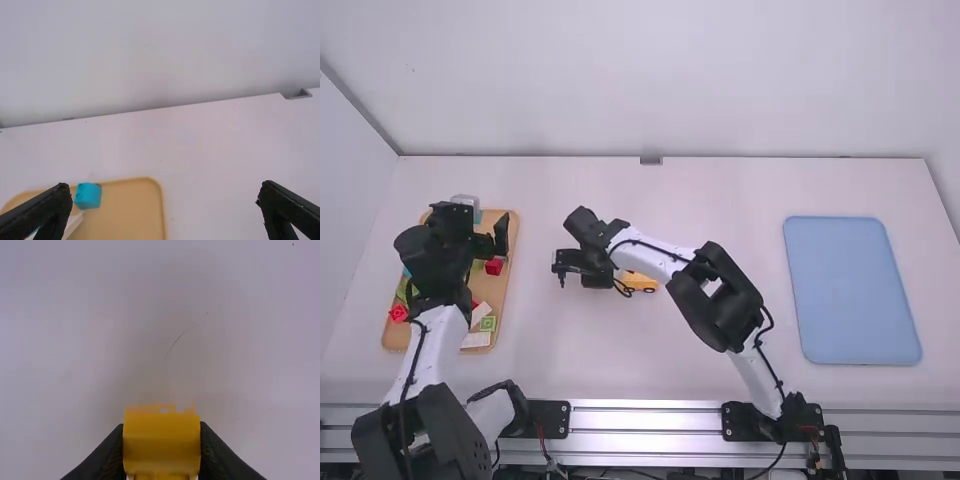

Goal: Assemble lego blocks to make yellow taxi

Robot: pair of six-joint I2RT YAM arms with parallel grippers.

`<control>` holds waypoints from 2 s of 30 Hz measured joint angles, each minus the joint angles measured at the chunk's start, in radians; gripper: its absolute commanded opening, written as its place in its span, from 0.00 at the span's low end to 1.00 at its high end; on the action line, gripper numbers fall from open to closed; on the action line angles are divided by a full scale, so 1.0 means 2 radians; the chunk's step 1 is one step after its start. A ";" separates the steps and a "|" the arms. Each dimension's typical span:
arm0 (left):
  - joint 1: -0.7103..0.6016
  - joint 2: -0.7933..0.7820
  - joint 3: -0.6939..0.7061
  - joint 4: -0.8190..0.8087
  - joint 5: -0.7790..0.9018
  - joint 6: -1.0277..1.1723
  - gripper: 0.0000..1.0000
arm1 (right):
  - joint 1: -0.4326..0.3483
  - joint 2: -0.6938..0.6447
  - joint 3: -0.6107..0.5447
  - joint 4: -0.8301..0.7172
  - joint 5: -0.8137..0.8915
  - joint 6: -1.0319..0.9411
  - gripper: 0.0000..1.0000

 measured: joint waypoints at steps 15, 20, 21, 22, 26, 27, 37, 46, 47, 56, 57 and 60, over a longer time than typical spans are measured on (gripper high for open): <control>0.000 0.000 0.000 0.000 0.000 -0.001 0.99 | -0.004 0.000 0.000 0.015 -0.003 0.000 0.99; 0.000 0.000 0.000 0.007 -0.003 -0.001 0.99 | -0.029 -0.010 -0.002 0.010 -0.029 0.010 0.99; 0.000 0.000 0.000 0.008 -0.003 -0.001 0.99 | -0.031 -0.011 -0.002 0.010 -0.029 0.012 0.99; 0.000 0.000 0.000 0.010 -0.006 -0.001 0.99 | -0.043 -0.022 -0.003 0.009 -0.034 0.021 0.98; 0.000 0.000 0.000 0.013 -0.012 -0.001 0.99 | -0.086 -0.072 -0.004 0.006 -0.038 0.047 0.98; 0.000 0.000 0.000 0.013 -0.012 -0.001 0.99 | -0.100 -0.090 -0.004 0.002 -0.038 0.054 0.98; 0.000 0.000 0.000 0.003 0.025 0.016 0.99 | -0.191 -0.240 -0.133 0.106 -0.025 0.107 0.98; -0.003 0.053 0.024 -0.064 0.212 0.123 0.99 | -0.280 -0.276 -0.310 0.245 -0.118 0.115 0.98; -0.005 0.068 0.034 -0.078 0.228 0.138 0.99 | -0.291 -0.276 -0.320 0.253 -0.138 0.111 0.98; -0.034 0.223 0.137 -0.218 0.339 0.317 0.99 | -0.355 -0.277 -0.382 0.300 -0.286 0.062 0.99; -0.041 0.240 0.146 -0.236 0.344 0.340 0.99 | -0.358 -0.277 -0.385 0.303 -0.292 0.060 0.98; -0.071 0.286 0.171 -0.308 0.347 0.426 0.99 | -0.366 -0.278 -0.393 0.318 -0.307 0.058 0.98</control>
